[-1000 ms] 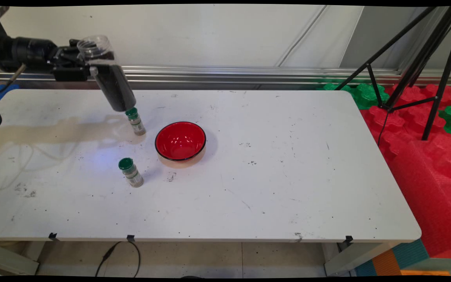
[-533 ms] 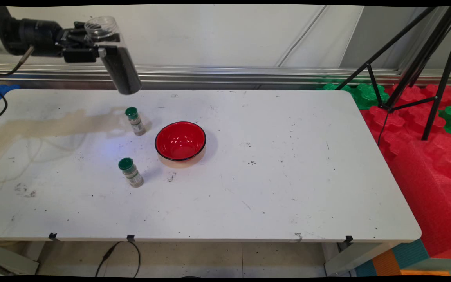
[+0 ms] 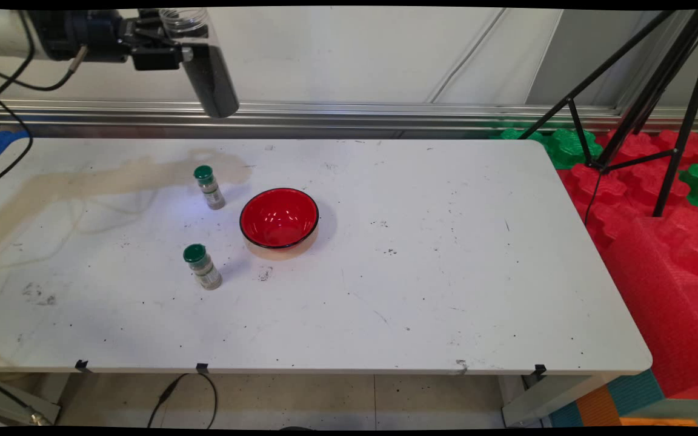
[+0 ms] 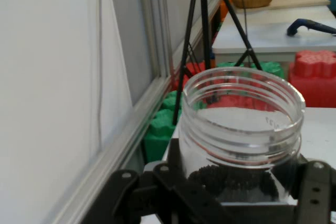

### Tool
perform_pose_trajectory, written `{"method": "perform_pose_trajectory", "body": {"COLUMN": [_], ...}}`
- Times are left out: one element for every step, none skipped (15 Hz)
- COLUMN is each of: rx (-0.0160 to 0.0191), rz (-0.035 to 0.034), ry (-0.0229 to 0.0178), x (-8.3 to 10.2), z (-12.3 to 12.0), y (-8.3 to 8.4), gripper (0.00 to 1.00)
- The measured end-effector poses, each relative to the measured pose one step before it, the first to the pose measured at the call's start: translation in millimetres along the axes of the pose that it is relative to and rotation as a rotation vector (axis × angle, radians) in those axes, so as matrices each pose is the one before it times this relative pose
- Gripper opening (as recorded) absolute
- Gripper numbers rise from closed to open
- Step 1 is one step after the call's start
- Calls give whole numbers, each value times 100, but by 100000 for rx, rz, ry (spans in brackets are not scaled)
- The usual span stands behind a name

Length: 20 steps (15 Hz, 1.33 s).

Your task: Pour the black seasoning powder in the red bowl

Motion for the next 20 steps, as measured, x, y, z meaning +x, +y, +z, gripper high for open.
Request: {"method": "perform_pose_trajectory", "body": {"rx": [538, 514, 326, 268, 219, 248, -1, -54, -70, -135, -212, -340, -239, -244, -237, -336, -210, -154, -250, -270], "rz": [1184, 1339, 1387, 1328, 1568, 1670, 1526, 2021, 2183, 1883, 2068, 1955, 1486, 1697, 1659, 1502, 1190, 1198, 1186, 1256], "ry": [91, 106, 142, 186, 240, 256, 190, 142, 81, 18, 45, 134, 116, 130, 131, 75, 107, 101, 114, 138], "x": [66, 51, 17, -13, -39, -81, -104, -174, -222, -225, -245, -231, -217, -247, -234, -209, -174, -172, -187, -196], "z": [520, 613, 646, 525, 630, 581, 610, 662, 631, 543, 632, 663, 510, 578, 528, 466, 314, 239, 252, 243], "y": [-384, -429, -401, -301, -329, -294, -278, -284, -257, -191, -203, -168, -101, -102, -68, -18, 17, 48, 66, 73], "gripper": [0, 0, 0, 0, 0, 0, 0, 0, 0, 0, 0, 0, 0, 0, 0, 0, 0, 0, 0, 0]}}
